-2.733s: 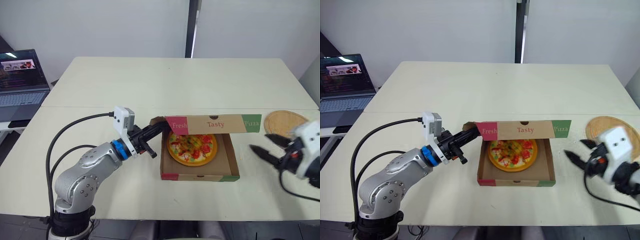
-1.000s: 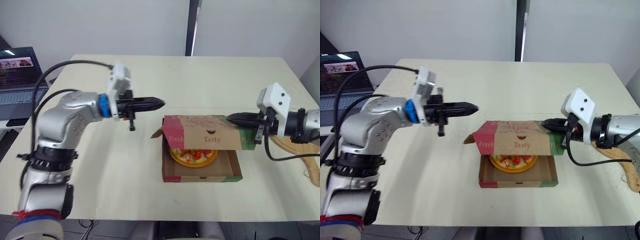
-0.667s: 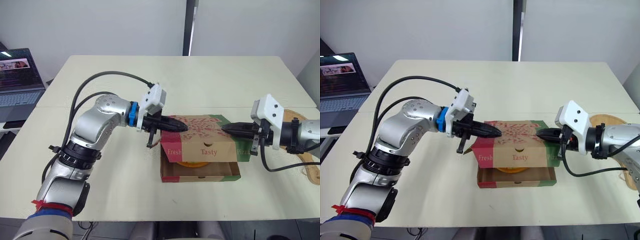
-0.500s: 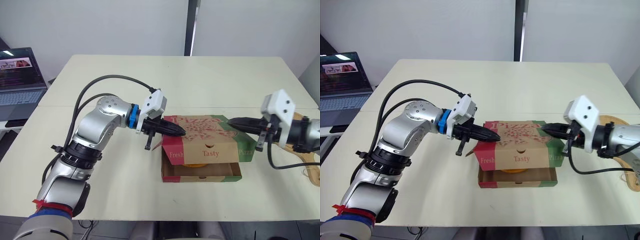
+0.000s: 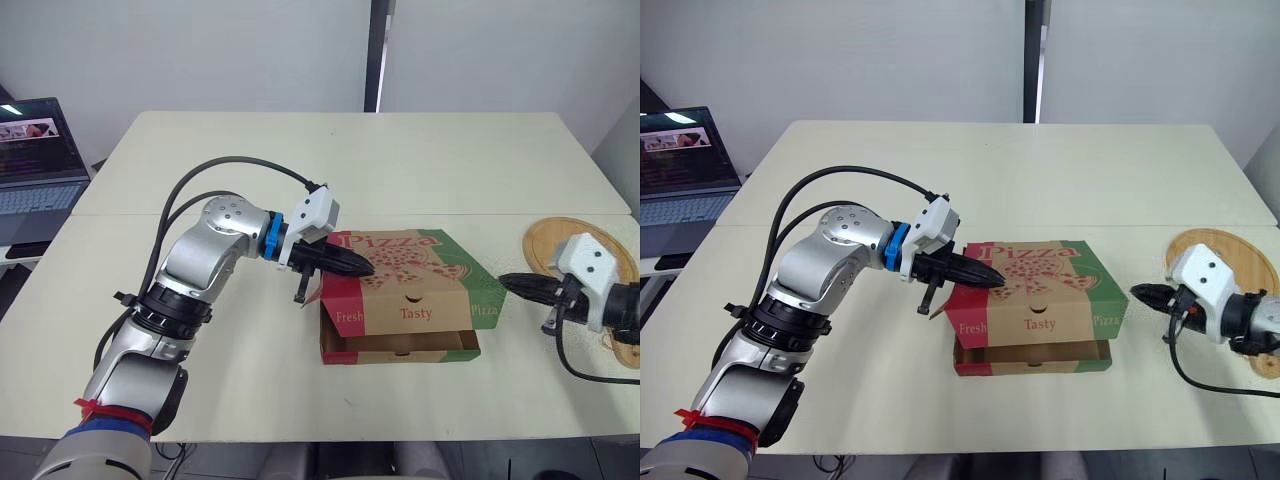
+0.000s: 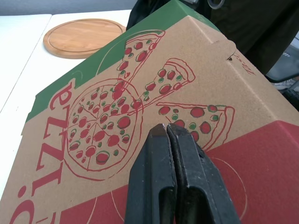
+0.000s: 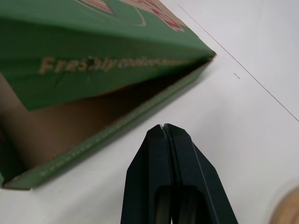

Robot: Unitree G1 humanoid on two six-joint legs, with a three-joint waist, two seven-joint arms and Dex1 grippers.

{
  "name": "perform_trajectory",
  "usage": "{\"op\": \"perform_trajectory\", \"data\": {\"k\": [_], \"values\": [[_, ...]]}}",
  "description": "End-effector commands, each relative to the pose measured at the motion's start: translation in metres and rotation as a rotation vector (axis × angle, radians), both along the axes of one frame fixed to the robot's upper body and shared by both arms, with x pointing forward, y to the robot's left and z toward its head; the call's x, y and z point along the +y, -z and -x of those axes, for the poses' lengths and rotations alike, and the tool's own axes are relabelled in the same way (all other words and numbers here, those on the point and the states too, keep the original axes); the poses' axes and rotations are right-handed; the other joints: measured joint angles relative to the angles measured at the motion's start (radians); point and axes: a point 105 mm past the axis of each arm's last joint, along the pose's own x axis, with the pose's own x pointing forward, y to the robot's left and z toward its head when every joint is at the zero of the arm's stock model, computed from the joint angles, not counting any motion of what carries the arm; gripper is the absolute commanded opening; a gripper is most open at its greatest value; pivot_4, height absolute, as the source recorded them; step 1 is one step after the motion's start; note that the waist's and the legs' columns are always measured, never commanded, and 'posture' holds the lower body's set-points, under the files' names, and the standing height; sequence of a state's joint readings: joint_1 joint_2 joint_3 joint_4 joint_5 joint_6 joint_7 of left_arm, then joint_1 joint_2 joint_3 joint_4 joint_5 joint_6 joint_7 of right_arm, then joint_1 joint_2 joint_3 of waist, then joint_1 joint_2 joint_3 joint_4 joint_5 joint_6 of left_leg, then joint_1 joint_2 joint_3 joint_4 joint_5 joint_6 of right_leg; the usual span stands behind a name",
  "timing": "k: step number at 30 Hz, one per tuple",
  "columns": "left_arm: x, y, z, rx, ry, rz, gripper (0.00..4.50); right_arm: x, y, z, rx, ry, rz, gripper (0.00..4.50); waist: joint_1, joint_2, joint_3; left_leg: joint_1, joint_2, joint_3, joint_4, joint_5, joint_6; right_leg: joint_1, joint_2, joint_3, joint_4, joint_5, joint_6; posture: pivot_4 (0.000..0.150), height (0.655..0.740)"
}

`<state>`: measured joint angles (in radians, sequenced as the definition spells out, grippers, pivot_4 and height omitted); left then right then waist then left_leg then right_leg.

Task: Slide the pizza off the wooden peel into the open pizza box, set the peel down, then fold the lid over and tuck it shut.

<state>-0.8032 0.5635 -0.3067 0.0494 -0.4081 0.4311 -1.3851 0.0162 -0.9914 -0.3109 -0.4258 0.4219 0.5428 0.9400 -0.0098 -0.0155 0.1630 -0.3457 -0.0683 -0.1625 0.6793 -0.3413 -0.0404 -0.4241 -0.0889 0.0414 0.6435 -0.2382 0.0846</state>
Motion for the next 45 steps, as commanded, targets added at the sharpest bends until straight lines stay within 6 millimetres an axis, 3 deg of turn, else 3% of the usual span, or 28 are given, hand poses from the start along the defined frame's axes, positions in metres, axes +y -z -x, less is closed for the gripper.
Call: {"op": "perform_trajectory", "data": {"k": [1, 7, 14, 21, 24, 27, 30, 35, 41, 45], "values": [[-0.003, -0.009, 0.001, -0.046, 0.020, -0.003, 0.03, 0.015, -0.011, 0.000, -0.037, -0.063, -0.031, 0.00, 0.003, 0.000, 0.000, 0.000, 0.000, 0.000, 0.000, 0.000, 0.000, 0.000, 0.000, 0.000, 0.000, 0.000, 0.000, 0.150, 0.7400], [-0.010, -0.008, 0.002, -0.053, 0.061, -0.020, 0.03, 0.035, -0.008, 0.008, 0.027, -0.110, -0.120, 0.00, 0.009, 0.000, 0.000, 0.000, -0.001, -0.001, 0.000, 0.000, 0.000, 0.000, 0.000, 0.000, 0.000, 0.000, 0.000, 0.150, 0.7400], [-0.014, -0.006, 0.004, -0.049, 0.106, -0.034, 0.03, 0.042, -0.003, 0.013, 0.041, -0.104, -0.136, 0.00, 0.007, 0.000, 0.000, 0.000, 0.000, -0.001, 0.000, 0.000, 0.000, 0.000, 0.000, 0.000, 0.000, 0.000, 0.000, 0.150, 0.7400], [-0.016, -0.001, 0.007, -0.045, 0.125, -0.045, 0.03, 0.011, -0.008, 0.019, 0.020, 0.002, -0.034, 0.00, 0.008, 0.000, 0.000, 0.000, -0.001, -0.001, 0.000, 0.000, 0.000, 0.000, 0.000, 0.000, 0.000, 0.000, 0.000, 0.150, 0.7400], [-0.016, -0.001, 0.008, -0.046, 0.128, -0.045, 0.00, -0.013, -0.020, 0.023, -0.018, 0.060, 0.048, 0.59, 0.009, 0.000, 0.000, 0.000, -0.001, -0.001, 0.001, 0.000, 0.000, 0.001, 0.000, 0.000, 0.000, 0.000, 0.000, 0.150, 0.7400], [-0.016, 0.000, 0.007, -0.043, 0.128, -0.044, 0.00, -0.023, -0.039, 0.027, -0.040, 0.082, 0.051, 1.63, 0.009, 0.000, 0.000, 0.000, -0.001, -0.001, 0.001, 0.000, 0.000, 0.001, 0.000, 0.000, 0.000, 0.000, 0.000, 0.150, 0.7400], [-0.017, 0.002, 0.007, -0.041, 0.128, -0.043, 0.00, -0.022, -0.050, 0.029, -0.051, 0.075, 0.022, 2.71, 0.007, 0.000, 0.000, 0.001, -0.001, -0.001, 0.001, 0.000, 0.000, 0.002, 0.000, 0.000, 0.000, 0.000, 0.000, 0.150, 0.7400], [-0.019, 0.005, 0.007, -0.039, 0.132, -0.036, 0.00, -0.002, -0.064, 0.030, -0.064, 0.003, -0.030, 4.48, 0.008, 0.000, 0.000, 0.000, 0.000, 0.000, 0.001, 0.000, 0.000, 0.002, 0.000, 0.000, 0.000, 0.000, 0.000, 0.150, 0.7400], [-0.015, 0.006, 0.006, -0.039, 0.129, -0.042, 0.00, 0.026, -0.075, 0.041, -0.014, -0.152, -0.072, 4.48, 0.008, 0.000, 0.000, 0.000, 0.000, -0.001, 0.001, 0.000, 0.000, 0.002, 0.000, -0.001, 0.000, 0.000, 0.000, 0.150, 0.7400], [-0.012, 0.006, 0.006, -0.040, 0.127, -0.052, 0.00, 0.041, -0.068, 0.050, 0.030, -0.228, -0.055, 4.48, 0.008, 0.000, 0.000, 0.000, 0.000, -0.001, 0.001, 0.000, 0.000, 0.002, 0.000, -0.001, 0.000, 0.000, 0.000, 0.150, 0.7400]]}}
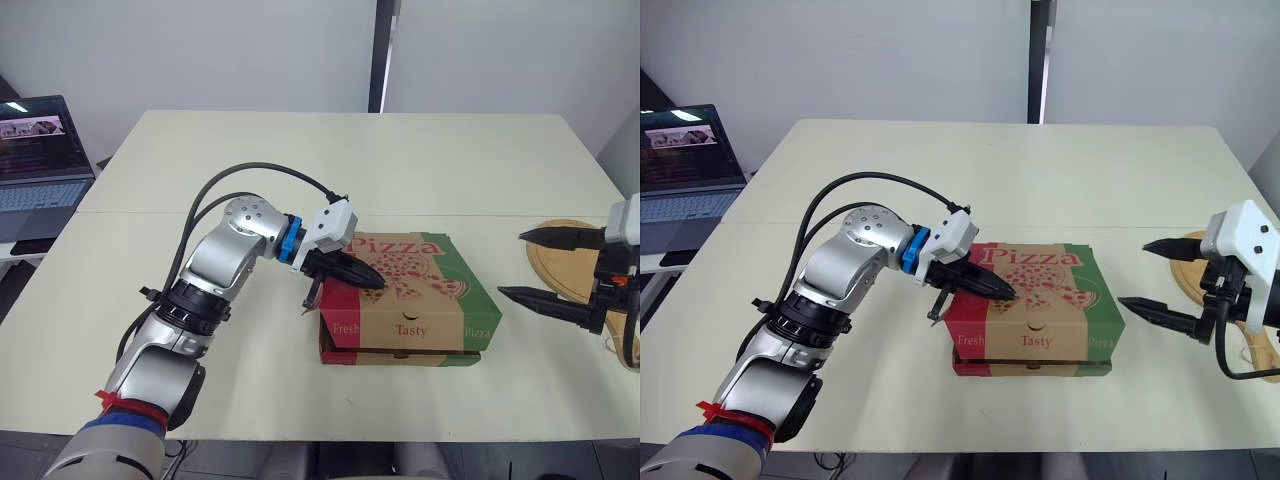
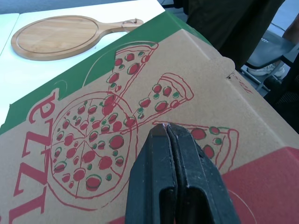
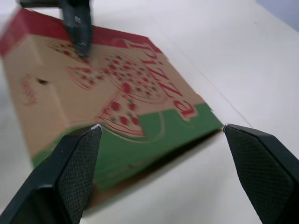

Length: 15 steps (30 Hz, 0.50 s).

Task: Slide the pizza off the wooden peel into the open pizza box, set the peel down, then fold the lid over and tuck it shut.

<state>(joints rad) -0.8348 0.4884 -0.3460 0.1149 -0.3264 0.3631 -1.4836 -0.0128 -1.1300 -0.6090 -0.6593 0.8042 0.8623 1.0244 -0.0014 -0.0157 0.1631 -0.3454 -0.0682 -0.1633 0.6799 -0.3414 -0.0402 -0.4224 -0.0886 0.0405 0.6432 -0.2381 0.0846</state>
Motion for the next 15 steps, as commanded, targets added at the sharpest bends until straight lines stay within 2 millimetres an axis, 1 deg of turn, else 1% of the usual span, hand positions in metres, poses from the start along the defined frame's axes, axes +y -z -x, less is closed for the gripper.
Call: {"op": "perform_trajectory", "data": {"k": [1, 3, 8, 12, 15], "values": [[0.003, -0.004, 0.001, -0.026, 0.008, -0.005, 0.00, 0.014, 0.000, 0.008, -0.003, -0.069, 0.030, 4.48, 0.000, 0.000, 0.000, 0.000, 0.000, 0.000, 0.000, 0.000, 0.000, 0.000, 0.000, 0.000, 0.000, 0.000, 0.000, 0.150, 0.7400], [0.004, -0.005, 0.001, -0.027, 0.006, -0.006, 0.00, 0.017, 0.003, 0.009, 0.008, -0.084, 0.030, 4.48, 0.000, 0.000, 0.000, 0.000, 0.000, 0.000, 0.000, 0.000, 0.000, 0.000, 0.000, 0.000, 0.000, 0.000, 0.000, 0.150, 0.7400], [0.005, -0.005, 0.002, -0.026, 0.007, -0.010, 0.00, 0.019, 0.017, 0.011, 0.038, -0.114, 0.107, 4.48, 0.000, 0.000, 0.000, 0.000, 0.000, 0.000, 0.000, 0.000, 0.000, 0.000, 0.000, 0.000, 0.000, 0.000, 0.000, 0.150, 0.7400], [0.001, -0.005, 0.004, -0.030, 0.027, -0.013, 0.00, 0.022, 0.030, 0.003, -0.006, -0.112, 0.165, 4.48, 0.000, 0.000, 0.000, 0.000, 0.000, 0.000, 0.000, 0.000, 0.000, 0.000, 0.000, 0.000, 0.000, 0.000, 0.000, 0.150, 0.7400], [0.000, -0.003, 0.008, -0.038, 0.059, -0.033, 0.00, 0.024, 0.035, 0.000, -0.020, -0.115, 0.181, 4.48, -0.001, 0.000, 0.000, 0.000, 0.000, 0.000, 0.000, 0.000, 0.000, 0.000, 0.000, 0.000, 0.000, 0.000, 0.000, 0.150, 0.7400]]}}
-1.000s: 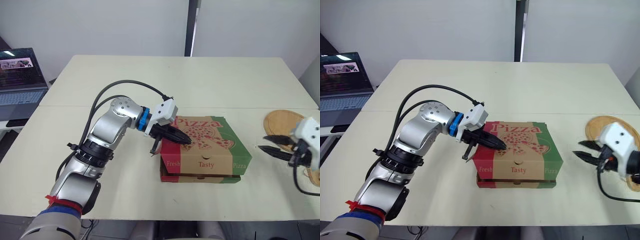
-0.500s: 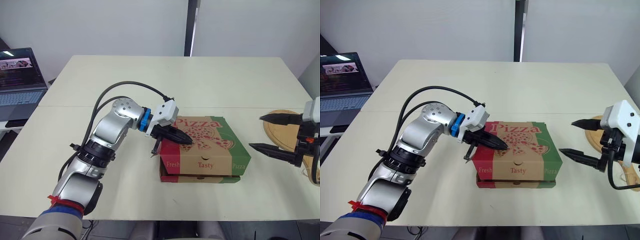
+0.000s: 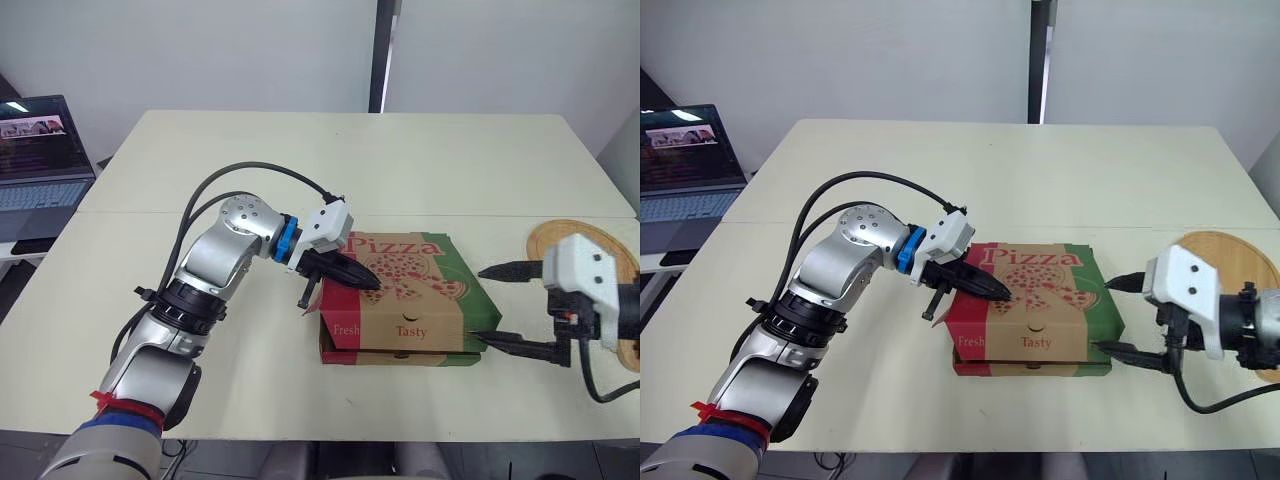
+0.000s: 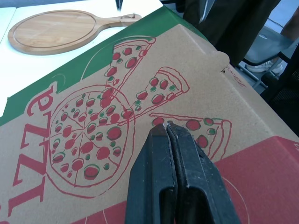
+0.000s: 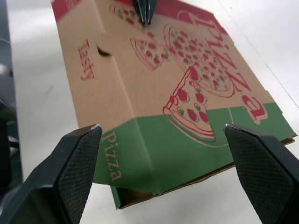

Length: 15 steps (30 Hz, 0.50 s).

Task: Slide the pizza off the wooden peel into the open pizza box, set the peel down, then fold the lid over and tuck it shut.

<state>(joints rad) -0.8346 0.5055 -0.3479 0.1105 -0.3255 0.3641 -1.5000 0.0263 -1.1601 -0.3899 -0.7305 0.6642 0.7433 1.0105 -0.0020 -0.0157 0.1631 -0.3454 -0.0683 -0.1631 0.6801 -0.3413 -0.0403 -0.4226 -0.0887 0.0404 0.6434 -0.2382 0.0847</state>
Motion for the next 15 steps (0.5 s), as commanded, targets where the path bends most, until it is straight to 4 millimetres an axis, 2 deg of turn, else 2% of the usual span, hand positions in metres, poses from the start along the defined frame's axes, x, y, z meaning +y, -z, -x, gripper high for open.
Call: {"op": "perform_trajectory", "data": {"k": [1, 10, 15], "values": [[-0.004, -0.002, 0.008, -0.037, 0.061, -0.020, 0.00, 0.003, -0.002, -0.004, -0.066, -0.013, 0.025, 4.48, 0.000, 0.000, 0.000, 0.000, 0.000, 0.000, 0.000, 0.000, 0.000, 0.000, 0.000, 0.000, 0.000, 0.000, 0.000, 0.150, 0.7400], [-0.008, 0.009, 0.015, -0.070, 0.130, -0.080, 0.00, 0.009, 0.003, -0.005, -0.078, -0.026, 0.025, 4.48, 0.000, 0.000, 0.000, 0.000, 0.000, 0.000, 0.000, 0.000, 0.000, 0.000, 0.000, 0.000, 0.000, 0.000, 0.000, 0.150, 0.7400], [-0.010, 0.007, 0.013, -0.079, 0.118, -0.068, 0.00, 0.014, 0.004, -0.002, -0.078, -0.037, 0.006, 4.48, 0.000, 0.000, 0.000, 0.000, 0.000, 0.000, 0.000, 0.000, 0.000, 0.000, 0.000, 0.000, 0.000, 0.000, 0.000, 0.150, 0.7400]]}}
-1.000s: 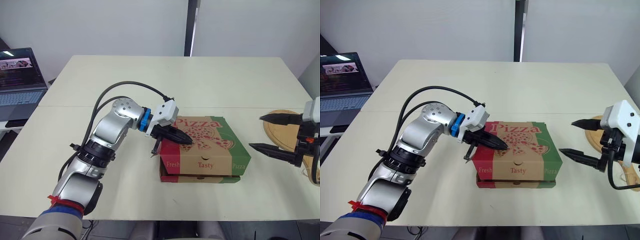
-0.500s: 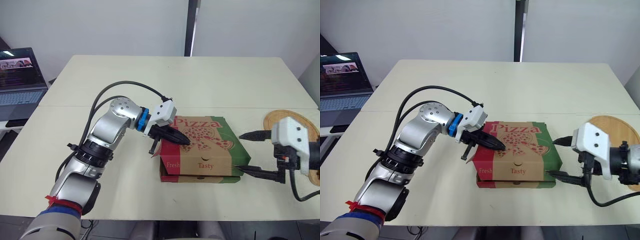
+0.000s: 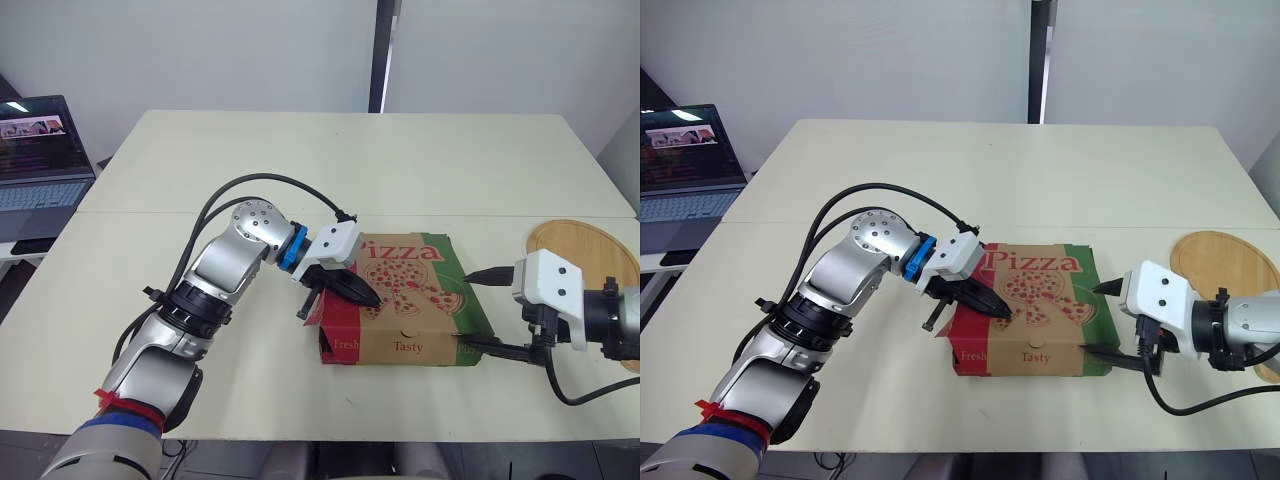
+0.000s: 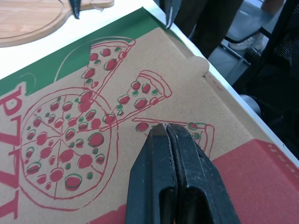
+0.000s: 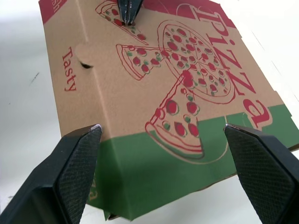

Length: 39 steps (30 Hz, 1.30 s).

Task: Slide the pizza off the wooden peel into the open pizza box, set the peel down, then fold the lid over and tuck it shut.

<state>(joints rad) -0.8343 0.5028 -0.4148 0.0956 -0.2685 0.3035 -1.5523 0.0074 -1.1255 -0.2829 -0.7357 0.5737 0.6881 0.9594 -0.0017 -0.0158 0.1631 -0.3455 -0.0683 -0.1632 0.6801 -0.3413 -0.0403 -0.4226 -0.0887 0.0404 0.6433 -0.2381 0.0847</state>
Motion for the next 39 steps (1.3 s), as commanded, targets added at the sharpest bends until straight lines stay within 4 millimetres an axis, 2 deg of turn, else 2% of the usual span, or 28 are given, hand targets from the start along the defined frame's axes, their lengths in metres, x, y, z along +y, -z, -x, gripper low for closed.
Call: {"op": "perform_trajectory", "data": {"k": [1, 7, 13, 24, 30, 39], "values": [[-0.005, -0.009, 0.001, -0.032, 0.014, 0.031, 0.00, 0.008, -0.009, 0.009, -0.006, -0.045, -0.023, 4.48, 0.000, 0.000, 0.000, 0.000, 0.000, 0.000, 0.000, 0.000, 0.000, 0.000, 0.000, 0.000, 0.000, 0.000, 0.000, 0.150, 0.7400], [-0.006, -0.017, -0.004, -0.031, -0.019, 0.069, 0.00, 0.009, -0.004, 0.022, 0.074, -0.079, 0.003, 4.48, 0.001, 0.000, 0.000, 0.000, 0.000, 0.000, 0.000, 0.000, 0.000, 0.000, 0.000, 0.000, 0.000, 0.000, 0.000, 0.150, 0.7400], [-0.007, -0.015, 0.002, -0.019, 0.000, 0.065, 0.00, 0.007, 0.004, 0.007, -0.010, -0.049, 0.059, 4.48, 0.000, 0.000, 0.000, 0.000, 0.000, 0.000, 0.000, 0.000, 0.000, 0.000, 0.000, 0.000, 0.000, 0.000, 0.000, 0.150, 0.7400], [-0.009, -0.001, 0.012, -0.045, 0.046, 0.024, 0.00, 0.012, 0.010, 0.001, -0.028, -0.043, 0.049, 4.48, 0.000, 0.000, 0.000, 0.000, 0.000, 0.000, 0.000, 0.000, 0.000, 0.000, 0.000, 0.000, 0.000, 0.000, 0.000, 0.150, 0.7400], [-0.009, 0.004, 0.015, -0.048, 0.048, 0.016, 0.00, 0.013, 0.012, -0.007, -0.094, -0.004, 0.048, 4.48, 0.000, 0.000, 0.000, 0.000, 0.000, 0.000, 0.000, 0.000, 0.000, 0.000, 0.000, 0.000, 0.000, 0.000, 0.000, 0.150, 0.7400], [-0.012, 0.005, 0.016, -0.048, 0.039, 0.026, 0.00, 0.014, 0.017, 0.002, -0.059, -0.013, 0.038, 4.48, 0.000, 0.000, 0.000, 0.000, 0.000, 0.000, 0.000, 0.000, 0.000, 0.000, 0.000, 0.000, 0.000, 0.000, 0.000, 0.150, 0.7400]]}}
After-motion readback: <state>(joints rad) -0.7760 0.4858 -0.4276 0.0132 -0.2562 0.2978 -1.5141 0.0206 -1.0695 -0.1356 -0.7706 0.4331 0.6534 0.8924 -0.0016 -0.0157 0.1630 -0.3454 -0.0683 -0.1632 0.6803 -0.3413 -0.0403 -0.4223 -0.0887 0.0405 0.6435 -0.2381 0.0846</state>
